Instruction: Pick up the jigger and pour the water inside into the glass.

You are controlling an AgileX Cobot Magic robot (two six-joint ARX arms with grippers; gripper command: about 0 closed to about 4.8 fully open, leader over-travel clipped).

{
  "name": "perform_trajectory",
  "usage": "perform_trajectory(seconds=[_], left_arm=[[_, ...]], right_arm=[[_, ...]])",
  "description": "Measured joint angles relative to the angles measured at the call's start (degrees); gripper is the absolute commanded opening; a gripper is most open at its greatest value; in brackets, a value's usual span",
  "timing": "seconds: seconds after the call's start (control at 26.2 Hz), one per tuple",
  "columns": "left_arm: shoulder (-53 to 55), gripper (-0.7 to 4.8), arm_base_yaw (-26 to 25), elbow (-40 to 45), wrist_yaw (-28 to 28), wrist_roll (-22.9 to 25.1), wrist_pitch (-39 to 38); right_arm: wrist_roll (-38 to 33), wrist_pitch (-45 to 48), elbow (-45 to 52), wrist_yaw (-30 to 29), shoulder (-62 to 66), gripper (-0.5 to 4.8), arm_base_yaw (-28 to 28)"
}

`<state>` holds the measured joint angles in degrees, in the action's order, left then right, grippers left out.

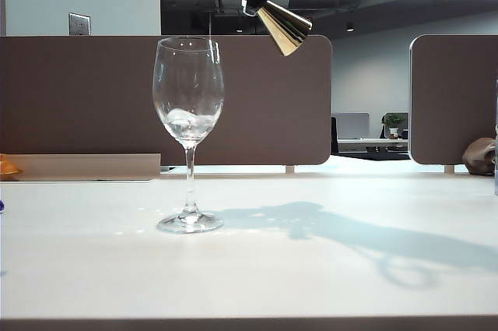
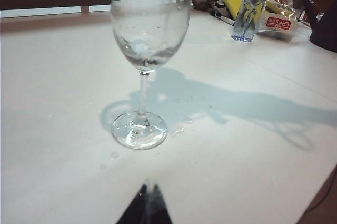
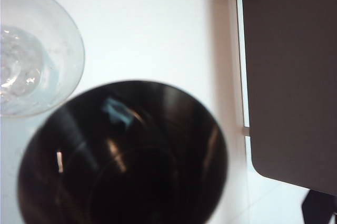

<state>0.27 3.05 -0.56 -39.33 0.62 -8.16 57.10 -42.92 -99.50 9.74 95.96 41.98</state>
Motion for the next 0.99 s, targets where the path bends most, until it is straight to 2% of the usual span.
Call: perform_trajectory(seconds=[0.61,0.99], left_arm=[[0.0,-0.05,0.0,0.0,0.0,0.0,0.0],[0.0,-0.05,0.0,0.0,0.0,0.0,0.0]], right_arm=[[6.2,6.5,-0.1,0.8,0.7,-0.01,0.0],[14.8,10.4,-0.1,0.7,0.7,-0.01,0.0]])
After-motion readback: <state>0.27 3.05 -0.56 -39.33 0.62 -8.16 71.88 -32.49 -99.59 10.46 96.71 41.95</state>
